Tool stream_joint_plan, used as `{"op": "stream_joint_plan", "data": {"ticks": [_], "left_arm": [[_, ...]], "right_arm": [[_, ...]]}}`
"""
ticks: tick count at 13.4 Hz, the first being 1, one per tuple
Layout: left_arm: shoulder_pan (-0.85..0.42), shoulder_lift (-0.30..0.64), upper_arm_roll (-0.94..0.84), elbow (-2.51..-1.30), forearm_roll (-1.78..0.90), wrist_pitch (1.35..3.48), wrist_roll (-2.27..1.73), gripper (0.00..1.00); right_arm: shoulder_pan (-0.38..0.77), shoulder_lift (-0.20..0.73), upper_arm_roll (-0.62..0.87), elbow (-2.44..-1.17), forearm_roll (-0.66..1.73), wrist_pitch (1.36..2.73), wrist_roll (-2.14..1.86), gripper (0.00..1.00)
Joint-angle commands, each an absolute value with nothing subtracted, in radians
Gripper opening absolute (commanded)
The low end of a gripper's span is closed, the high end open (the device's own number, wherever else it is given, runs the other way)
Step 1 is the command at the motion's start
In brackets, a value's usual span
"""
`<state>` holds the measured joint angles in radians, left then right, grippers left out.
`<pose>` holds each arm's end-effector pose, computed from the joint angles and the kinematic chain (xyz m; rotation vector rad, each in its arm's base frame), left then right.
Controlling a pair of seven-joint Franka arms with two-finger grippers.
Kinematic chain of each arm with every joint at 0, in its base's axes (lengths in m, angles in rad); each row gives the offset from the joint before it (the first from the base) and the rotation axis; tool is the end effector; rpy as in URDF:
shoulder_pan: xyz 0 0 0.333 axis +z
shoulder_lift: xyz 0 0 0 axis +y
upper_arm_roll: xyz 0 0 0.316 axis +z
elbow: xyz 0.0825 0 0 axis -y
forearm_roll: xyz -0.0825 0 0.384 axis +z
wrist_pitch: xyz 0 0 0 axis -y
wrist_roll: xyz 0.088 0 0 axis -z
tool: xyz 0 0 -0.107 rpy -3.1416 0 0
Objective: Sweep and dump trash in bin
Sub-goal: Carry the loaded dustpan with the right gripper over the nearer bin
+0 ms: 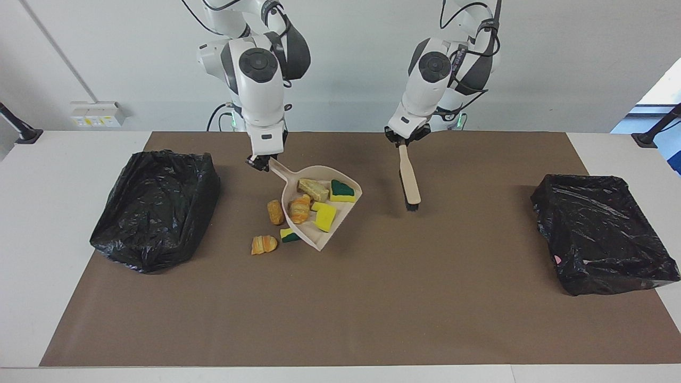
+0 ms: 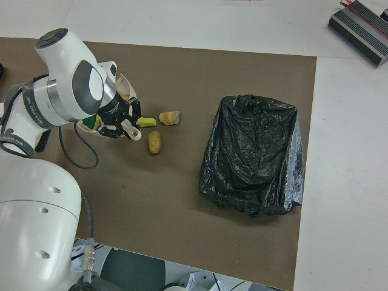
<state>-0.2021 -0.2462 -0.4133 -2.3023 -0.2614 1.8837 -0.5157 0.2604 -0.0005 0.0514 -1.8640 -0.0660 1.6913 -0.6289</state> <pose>0.3564 -0.2805 0.4238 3.0981 0.0390 -0.3625 0.5180 0.1603 0.4969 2.7469 1.4201 -0.2794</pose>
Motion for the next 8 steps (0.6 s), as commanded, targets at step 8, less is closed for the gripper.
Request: {"op": "stream_joint_plan", "data": {"ticks": [8], "left_arm": [[-0.307,-0.448,-0.641,-2.554,-0.463,2.156,-0.725,0.0]], "right_arm": [[-0.112,-0.023,0.057,-1.761,-0.063,1.586,-0.948,0.0]]}}
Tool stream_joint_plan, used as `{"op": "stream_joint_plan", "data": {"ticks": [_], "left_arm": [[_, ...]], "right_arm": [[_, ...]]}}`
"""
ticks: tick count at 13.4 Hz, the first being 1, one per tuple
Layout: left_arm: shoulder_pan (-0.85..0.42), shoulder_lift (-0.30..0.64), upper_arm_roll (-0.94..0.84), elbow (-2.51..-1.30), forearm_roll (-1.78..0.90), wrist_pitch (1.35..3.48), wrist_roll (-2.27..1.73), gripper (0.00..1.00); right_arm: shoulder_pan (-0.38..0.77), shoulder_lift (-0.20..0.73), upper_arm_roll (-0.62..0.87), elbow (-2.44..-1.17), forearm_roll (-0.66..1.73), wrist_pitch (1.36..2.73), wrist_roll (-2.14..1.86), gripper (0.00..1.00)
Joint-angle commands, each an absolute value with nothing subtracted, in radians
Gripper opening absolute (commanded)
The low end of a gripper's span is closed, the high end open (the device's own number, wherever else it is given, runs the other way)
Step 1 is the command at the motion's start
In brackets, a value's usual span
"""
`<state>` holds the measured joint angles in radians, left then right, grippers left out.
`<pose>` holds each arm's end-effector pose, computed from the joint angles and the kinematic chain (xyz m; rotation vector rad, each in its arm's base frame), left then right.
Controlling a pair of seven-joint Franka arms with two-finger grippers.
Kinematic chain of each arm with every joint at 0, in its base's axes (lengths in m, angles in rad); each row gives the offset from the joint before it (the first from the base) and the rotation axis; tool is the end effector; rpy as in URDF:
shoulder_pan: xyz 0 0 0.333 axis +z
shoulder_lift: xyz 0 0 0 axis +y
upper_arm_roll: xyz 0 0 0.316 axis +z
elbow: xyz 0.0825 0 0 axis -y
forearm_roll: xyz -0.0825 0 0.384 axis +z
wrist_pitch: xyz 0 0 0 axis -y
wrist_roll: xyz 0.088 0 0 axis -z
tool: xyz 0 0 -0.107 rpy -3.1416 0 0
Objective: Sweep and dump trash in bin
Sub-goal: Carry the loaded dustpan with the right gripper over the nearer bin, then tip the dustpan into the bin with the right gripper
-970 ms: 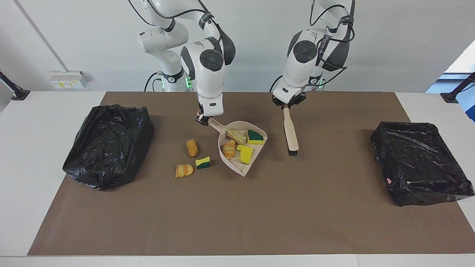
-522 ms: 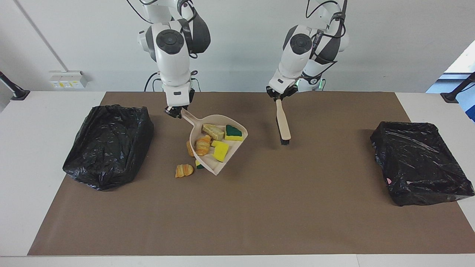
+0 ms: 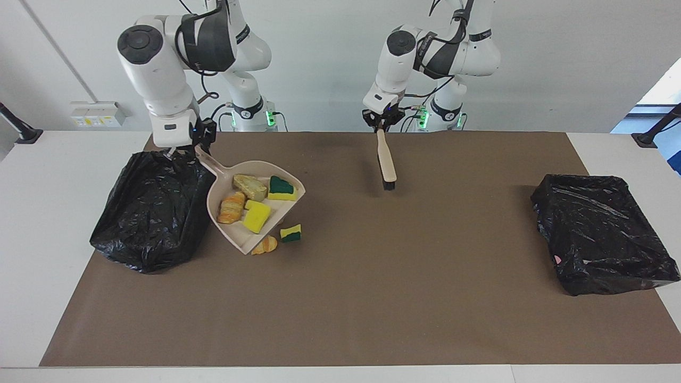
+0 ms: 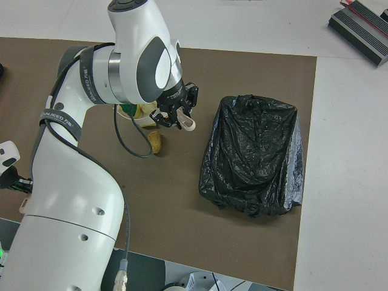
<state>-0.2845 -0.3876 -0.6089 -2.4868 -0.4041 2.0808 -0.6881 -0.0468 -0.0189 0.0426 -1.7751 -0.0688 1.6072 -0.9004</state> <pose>0.2511 -0.3428 0.3962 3.0836 0.0758 -0.2010 0.5403 -0.0092 0.5422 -2.8142 -1.3660 0.2575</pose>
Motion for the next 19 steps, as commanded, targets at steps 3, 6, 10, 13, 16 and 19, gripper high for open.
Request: {"op": "stream_joint_plan", "data": {"ticks": [3,6,10,13,16,19], "left_arm": [[-0.347,-0.451,-0.686,-2.594,-0.475,2.189,-0.753,0.0],[-0.374,-0.449,-0.707,-2.635,-0.486,2.266,-0.765,0.0],[-0.37,-0.44,-0.706,-2.635,-0.488,2.263,-0.758,0.07],[-0.362,-0.425,-0.704,-2.631,-0.531,2.246,-0.704,0.08],[-0.345,-0.425,-0.704,-2.626,-0.54,2.212,-0.666,0.21],[-0.342,-0.416,-0.701,-2.616,-0.54,2.192,-0.641,0.4]], "right_arm": [[-0.21,-0.021,0.049,-1.759,-0.083,1.598,-1.064,0.0],[-0.32,-0.023,0.044,-1.761,-0.19,1.63,-1.198,0.0],[-0.446,-0.023,0.043,-1.773,-0.307,1.729,-1.403,0.0],[-0.511,-0.018,0.043,-1.792,-0.418,1.793,-1.518,0.0],[-0.503,-0.023,0.043,-1.827,-0.552,1.835,-1.534,0.0],[-0.451,-0.021,0.051,-1.848,-0.694,1.841,-1.532,0.0]]}}
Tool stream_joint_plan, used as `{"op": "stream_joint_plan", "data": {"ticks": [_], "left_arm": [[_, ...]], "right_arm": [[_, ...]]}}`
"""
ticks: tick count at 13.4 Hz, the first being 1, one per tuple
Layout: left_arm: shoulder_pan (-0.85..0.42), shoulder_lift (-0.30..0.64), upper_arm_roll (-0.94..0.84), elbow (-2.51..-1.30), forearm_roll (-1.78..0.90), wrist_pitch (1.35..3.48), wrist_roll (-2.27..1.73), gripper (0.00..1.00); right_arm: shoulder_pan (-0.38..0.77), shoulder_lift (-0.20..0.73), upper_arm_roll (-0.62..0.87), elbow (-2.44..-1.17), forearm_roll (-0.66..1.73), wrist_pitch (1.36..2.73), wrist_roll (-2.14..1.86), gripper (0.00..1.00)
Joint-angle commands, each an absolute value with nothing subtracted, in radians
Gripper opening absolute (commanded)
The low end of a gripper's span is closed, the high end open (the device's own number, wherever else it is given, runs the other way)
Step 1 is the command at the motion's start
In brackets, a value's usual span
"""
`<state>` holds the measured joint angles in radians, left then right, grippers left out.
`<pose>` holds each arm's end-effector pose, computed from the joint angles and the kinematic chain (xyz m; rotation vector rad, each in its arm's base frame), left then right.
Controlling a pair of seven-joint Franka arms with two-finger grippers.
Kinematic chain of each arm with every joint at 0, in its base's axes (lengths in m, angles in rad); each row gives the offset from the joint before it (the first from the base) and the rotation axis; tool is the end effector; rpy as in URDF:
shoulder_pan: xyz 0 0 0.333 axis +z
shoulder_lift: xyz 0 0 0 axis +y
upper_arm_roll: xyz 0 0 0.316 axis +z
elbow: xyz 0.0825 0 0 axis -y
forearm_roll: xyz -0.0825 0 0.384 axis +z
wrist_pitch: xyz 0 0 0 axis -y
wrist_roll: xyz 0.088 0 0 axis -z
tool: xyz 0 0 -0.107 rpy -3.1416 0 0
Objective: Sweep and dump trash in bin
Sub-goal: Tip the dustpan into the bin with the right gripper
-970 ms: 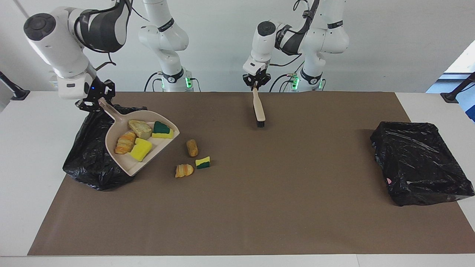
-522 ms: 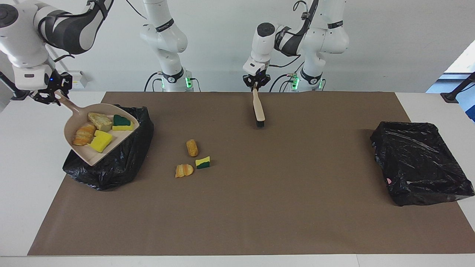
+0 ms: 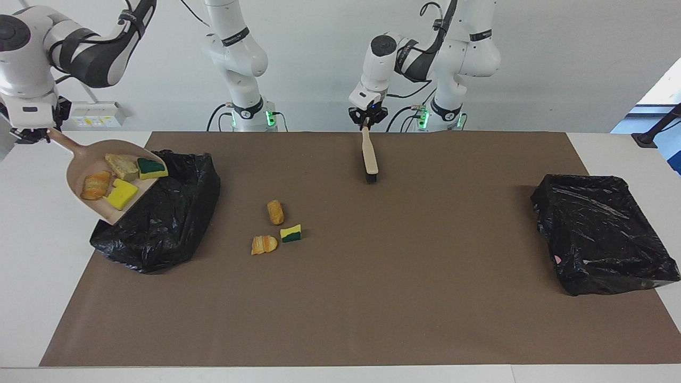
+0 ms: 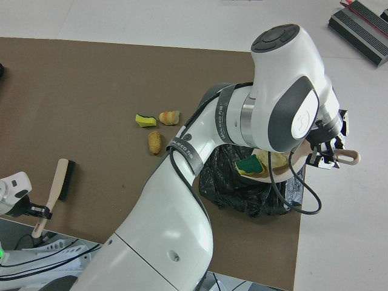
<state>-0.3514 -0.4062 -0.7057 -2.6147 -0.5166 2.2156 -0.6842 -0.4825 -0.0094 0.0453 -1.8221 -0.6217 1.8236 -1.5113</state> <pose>0.1948 -0.3539 0.3497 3.0691 0.0037 -0.2025 0.4917 -0.2822 0.5467 2.2140 1.5658 -0.6889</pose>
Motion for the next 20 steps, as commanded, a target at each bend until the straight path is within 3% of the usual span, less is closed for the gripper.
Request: {"op": "stream_joint_plan", "data": {"ticks": [1,5,7,8,9,11,14,20], "left_arm": [[-0.33,-0.41,-0.701,-2.603,-0.54,2.186,-0.638,0.45],[-0.281,-0.338,-0.696,-2.539,-0.538,2.171,-0.584,0.75],[-0.243,-0.273,-0.684,-2.456,-0.52,2.136,-0.586,0.79],[-0.242,-0.247,-0.654,-2.429,-0.517,2.126,-0.587,0.96],[-0.242,-0.238,-0.635,-2.415,-0.496,2.126,-0.588,1.0],[-0.244,-0.206,-0.58,-2.367,-0.369,2.102,-0.584,1.0],[-0.252,-0.111,-0.47,-2.202,-0.145,1.975,-0.568,1.0],[-0.239,-0.1,-0.259,-1.973,-0.037,1.838,-0.307,1.0]], "right_arm": [[-0.434,-0.021,0.052,-1.853,-0.745,1.841,-1.534,0.0],[-0.416,-0.021,0.052,-1.879,-0.825,1.891,-1.546,0.0],[-0.394,-0.018,0.057,-1.876,-0.883,1.89,-1.555,0.0],[-0.382,-0.014,0.057,-1.859,-0.9,1.887,-1.56,0.0],[-0.382,-0.015,0.057,-1.839,-0.9,1.884,-1.565,0.0],[-0.37,-0.021,0.061,-1.807,-0.902,1.876,-1.565,0.0],[-0.313,-0.04,0.069,-1.787,-0.899,1.862,-1.556,0.0],[-0.238,-0.041,0.133,-1.661,-0.794,1.591,-1.332,0.0]]}}
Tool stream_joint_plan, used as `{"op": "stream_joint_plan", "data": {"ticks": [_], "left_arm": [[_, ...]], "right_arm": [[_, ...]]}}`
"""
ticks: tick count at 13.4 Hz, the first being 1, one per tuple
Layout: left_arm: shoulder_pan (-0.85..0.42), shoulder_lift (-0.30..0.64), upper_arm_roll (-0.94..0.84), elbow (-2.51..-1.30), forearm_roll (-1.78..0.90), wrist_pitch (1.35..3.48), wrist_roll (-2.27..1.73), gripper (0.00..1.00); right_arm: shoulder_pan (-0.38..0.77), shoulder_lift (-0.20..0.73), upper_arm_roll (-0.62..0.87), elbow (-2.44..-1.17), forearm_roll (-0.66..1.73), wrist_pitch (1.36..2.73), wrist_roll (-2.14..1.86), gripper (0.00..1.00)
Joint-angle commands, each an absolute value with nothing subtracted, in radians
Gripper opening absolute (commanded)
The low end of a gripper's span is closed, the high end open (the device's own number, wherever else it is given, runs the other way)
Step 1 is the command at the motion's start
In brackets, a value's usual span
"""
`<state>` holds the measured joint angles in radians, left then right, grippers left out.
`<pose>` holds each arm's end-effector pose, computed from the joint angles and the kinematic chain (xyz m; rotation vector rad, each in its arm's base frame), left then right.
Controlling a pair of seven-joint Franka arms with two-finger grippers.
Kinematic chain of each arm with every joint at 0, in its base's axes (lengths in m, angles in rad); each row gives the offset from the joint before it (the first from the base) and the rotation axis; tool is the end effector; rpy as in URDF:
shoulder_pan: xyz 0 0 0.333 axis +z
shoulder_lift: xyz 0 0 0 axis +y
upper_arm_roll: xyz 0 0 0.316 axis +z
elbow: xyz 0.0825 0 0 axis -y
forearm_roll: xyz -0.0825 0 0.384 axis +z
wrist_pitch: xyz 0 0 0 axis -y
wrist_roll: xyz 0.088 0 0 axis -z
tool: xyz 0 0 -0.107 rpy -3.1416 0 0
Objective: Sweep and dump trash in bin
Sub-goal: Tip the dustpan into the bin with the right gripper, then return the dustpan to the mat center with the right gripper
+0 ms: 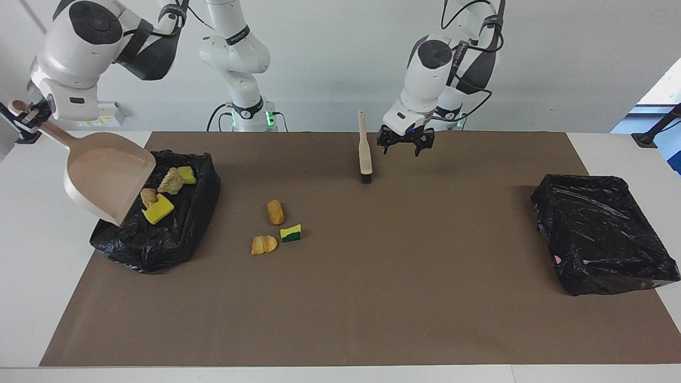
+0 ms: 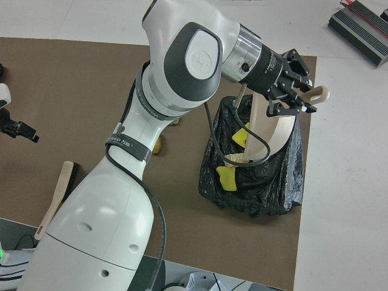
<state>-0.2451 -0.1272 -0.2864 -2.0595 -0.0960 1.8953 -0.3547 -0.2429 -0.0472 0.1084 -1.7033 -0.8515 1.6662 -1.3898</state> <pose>0.4382 -0.2708 0.4854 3.1009 -0.2195 -0.0946 0.5345 -0.1454 0.6295 1.8943 1.4965 -0.7489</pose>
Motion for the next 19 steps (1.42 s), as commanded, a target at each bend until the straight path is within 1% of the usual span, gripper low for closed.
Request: {"op": "stream_joint_plan", "data": {"ticks": [1,3,6,8,10,14,16,17,18,19], "left_arm": [[-0.23,-0.097,-0.244,-1.948,-0.008,1.826,-0.287,1.0],[-0.195,-0.075,-0.222,-1.869,0.008,1.79,-0.235,1.0],[-0.141,-0.026,-0.196,-1.728,0.014,1.708,-0.201,1.0],[-0.124,-0.018,-0.158,-1.646,0.014,1.643,-0.152,1.0],[-0.124,-0.018,-0.101,-1.588,0.017,1.588,-0.05,1.0],[-0.12,0.009,-0.071,-1.488,0.012,1.496,0.008,1.0],[-0.118,0.037,-0.067,-1.425,0.012,1.445,0.009,1.0],[-0.118,0.041,-0.066,-1.413,0.012,1.433,0.009,1.0],[-0.12,0.038,-0.066,-1.414,0.014,1.436,0.009,1.0],[-0.12,0.038,-0.06,-1.414,0.015,1.437,0.009,1.0]], "right_arm": [[-0.223,-0.04,0.135,-1.649,-0.77,1.556,-1.277,0.0],[-0.177,-0.038,0.143,-1.647,-0.753,1.511,-1.169,0.0],[-0.16,-0.041,0.146,-1.649,-0.593,1.473,-0.972,0.0],[-0.095,-0.035,0.146,-1.652,-0.519,1.47,-0.811,0.0],[-0.016,0.006,0.146,-1.648,-0.441,1.462,-0.59,0.0],[0.103,0.087,0.146,-1.637,-0.275,1.466,-0.211,0.0],[0.167,0.161,0.146,-1.58,-0.197,1.47,-0.013,0.0],[0.207,0.194,0.146,-1.553,-0.155,1.477,0.083,0.0],[0.233,0.219,0.146,-1.542,-0.106,1.503,0.174,0.0],[0.254,0.225,0.146,-1.543,-0.045,1.566,0.236,0.0]]}}
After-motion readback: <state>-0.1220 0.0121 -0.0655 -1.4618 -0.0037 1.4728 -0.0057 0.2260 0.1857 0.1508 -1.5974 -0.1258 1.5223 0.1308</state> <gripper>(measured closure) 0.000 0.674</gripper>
